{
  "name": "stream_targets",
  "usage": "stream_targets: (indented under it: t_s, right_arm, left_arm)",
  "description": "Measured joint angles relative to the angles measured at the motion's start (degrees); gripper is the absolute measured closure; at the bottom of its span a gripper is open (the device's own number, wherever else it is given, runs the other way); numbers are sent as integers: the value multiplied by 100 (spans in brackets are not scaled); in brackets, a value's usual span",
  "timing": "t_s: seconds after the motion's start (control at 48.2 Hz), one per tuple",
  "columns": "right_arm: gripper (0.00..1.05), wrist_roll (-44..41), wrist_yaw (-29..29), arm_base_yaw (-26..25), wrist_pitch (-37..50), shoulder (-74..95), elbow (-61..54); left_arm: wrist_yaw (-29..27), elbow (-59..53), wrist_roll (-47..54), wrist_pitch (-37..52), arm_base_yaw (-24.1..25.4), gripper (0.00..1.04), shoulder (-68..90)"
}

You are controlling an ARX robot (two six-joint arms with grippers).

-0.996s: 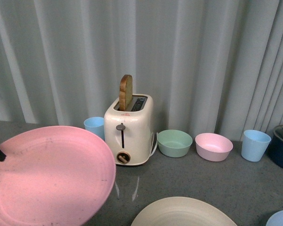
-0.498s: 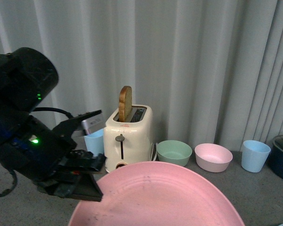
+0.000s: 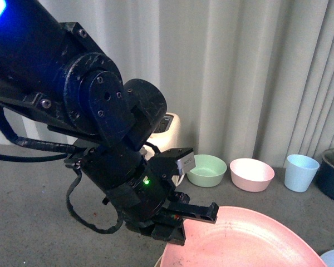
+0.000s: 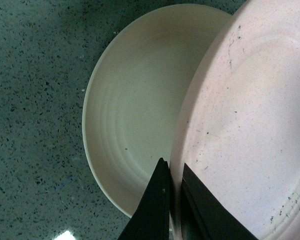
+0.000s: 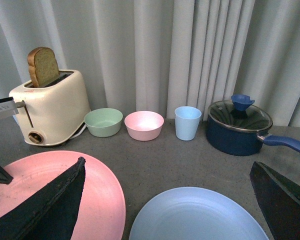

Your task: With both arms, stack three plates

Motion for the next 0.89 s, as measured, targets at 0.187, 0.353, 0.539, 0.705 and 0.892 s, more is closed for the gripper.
stream_targets:
  t_s: [0.187, 0.353, 0.539, 0.705, 0.892]
  right_arm:
    - [7, 0, 0, 0, 0, 0, 0]
    - [7, 0, 0, 0, 0, 0, 0]
    - [7, 0, 0, 0, 0, 0, 0]
    - [7, 0, 0, 0, 0, 0, 0]
    - [7, 0, 0, 0, 0, 0, 0]
  left_arm:
    - [-55, 584, -28, -125, -31, 101, 557]
    - [-76, 920, -17, -267, 39, 101, 839]
    - [-28, 1001, 59, -306, 177, 101, 925]
    - [-42, 1001, 212, -348, 269, 101, 925]
    - [-201, 925, 413, -341, 282, 101, 925]
